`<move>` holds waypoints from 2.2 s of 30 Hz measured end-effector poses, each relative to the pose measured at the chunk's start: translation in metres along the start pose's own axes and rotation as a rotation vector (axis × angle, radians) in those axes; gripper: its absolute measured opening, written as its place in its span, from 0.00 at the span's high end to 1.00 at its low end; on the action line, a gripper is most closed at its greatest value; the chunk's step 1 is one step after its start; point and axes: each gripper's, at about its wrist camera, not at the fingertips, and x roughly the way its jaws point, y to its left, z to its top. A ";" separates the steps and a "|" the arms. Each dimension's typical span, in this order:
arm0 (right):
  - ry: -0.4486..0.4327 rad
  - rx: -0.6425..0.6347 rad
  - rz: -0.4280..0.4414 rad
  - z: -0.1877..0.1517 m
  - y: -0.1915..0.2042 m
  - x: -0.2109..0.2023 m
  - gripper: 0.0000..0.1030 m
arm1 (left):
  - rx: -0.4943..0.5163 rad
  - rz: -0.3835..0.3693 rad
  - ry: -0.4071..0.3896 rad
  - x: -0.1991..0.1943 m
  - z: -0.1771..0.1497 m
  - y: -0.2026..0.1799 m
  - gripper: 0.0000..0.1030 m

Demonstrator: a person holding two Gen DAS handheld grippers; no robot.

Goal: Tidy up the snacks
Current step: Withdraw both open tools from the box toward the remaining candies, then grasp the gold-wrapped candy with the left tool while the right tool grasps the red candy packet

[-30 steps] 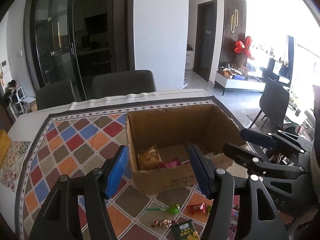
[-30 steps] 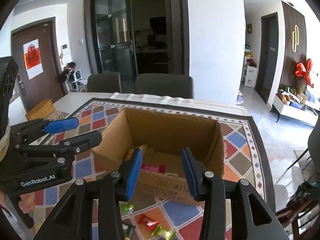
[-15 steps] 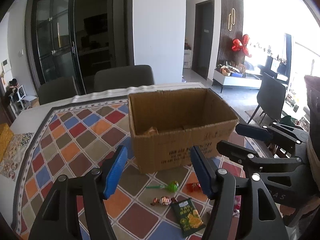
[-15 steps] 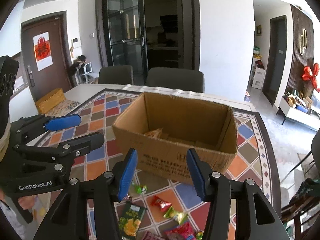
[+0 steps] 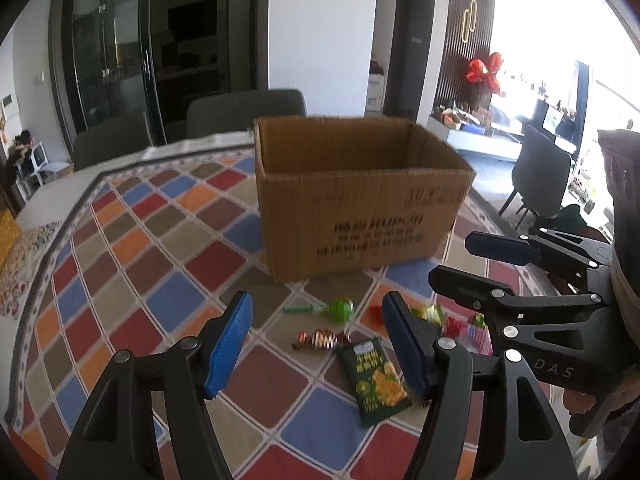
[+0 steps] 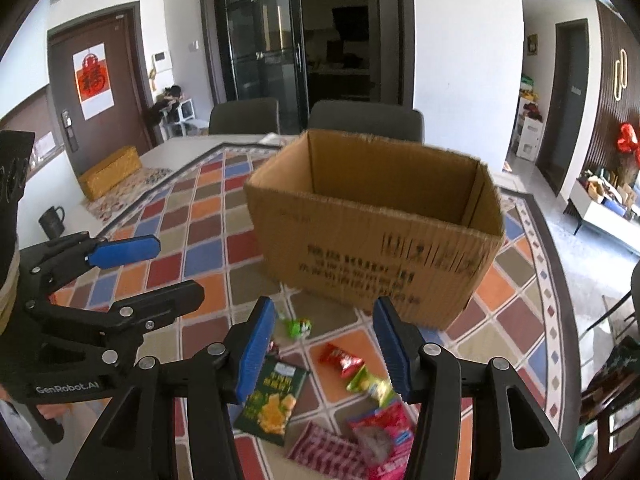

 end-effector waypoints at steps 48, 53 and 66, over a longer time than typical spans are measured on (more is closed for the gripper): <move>0.289 -0.011 -0.025 -0.045 -0.020 0.119 0.49 | -0.093 -0.081 0.263 0.132 -0.038 0.018 0.39; 0.300 -0.011 -0.013 -0.045 -0.017 0.129 0.49 | -0.080 -0.059 0.254 0.132 -0.038 0.016 0.51; 0.290 -0.002 -0.009 -0.051 -0.012 0.133 0.68 | -0.092 -0.052 0.250 0.130 -0.040 0.020 0.76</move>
